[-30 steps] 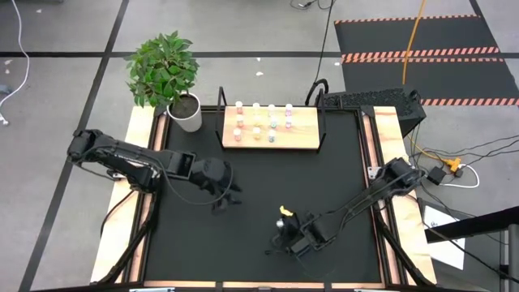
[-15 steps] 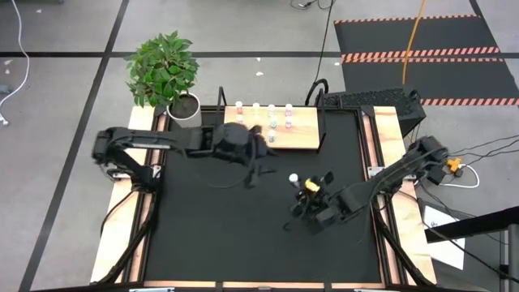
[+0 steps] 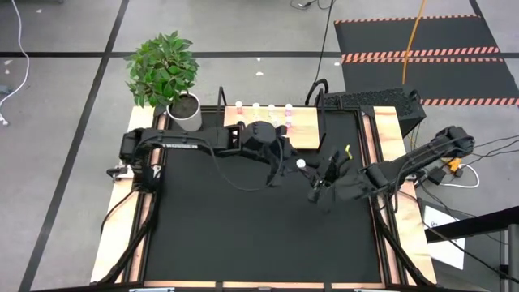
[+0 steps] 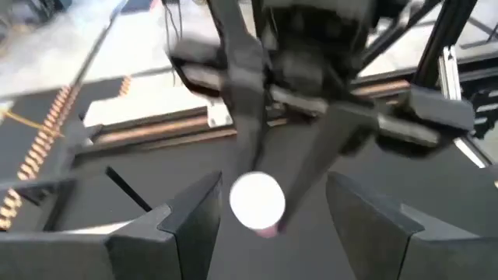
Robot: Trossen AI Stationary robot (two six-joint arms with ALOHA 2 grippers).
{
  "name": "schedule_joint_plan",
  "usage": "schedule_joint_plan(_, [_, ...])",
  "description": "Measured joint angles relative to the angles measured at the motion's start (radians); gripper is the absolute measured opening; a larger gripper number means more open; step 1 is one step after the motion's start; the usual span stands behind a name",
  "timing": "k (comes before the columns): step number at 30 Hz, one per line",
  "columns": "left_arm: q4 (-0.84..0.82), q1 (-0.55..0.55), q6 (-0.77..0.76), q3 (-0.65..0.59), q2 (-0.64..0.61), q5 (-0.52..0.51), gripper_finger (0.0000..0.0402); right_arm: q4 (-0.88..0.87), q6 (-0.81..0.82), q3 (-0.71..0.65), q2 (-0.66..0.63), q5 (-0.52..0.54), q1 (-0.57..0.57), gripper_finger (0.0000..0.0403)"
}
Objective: Pick and place medicine bottles onto shelf by color
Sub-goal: Put the violet pill bottle on the shelf aligned with the other violet pill bottles
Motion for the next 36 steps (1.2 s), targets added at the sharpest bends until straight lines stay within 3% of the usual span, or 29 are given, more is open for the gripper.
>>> schedule_joint_plan(4, [0.0,0.002,-0.045,-0.003,0.014,-0.001,0.023,0.033,-0.092,-0.009,-0.029,-0.053,-0.027,0.0104])
schedule_joint_plan(14, [0.04,0.026,-0.034,-0.002,0.014,-0.024,0.023,0.088,-0.125,-0.009,-0.033,-0.099,-0.042,0.0104])
schedule_joint_plan(24, [0.041,0.028,0.048,-0.003,0.004,0.135,0.0229,0.172,-0.157,-0.009,-0.033,-0.097,-0.041,0.0104])
schedule_joint_plan(32, [0.038,0.062,0.013,-0.003,0.004,0.138,0.0228,0.212,-0.179,-0.009,-0.033,-0.092,-0.054,0.0104])
schedule_joint_plan(36, [0.038,0.081,-0.012,-0.003,0.004,0.161,0.0202,0.212,-0.172,-0.009,-0.033,-0.088,-0.065,0.0104])
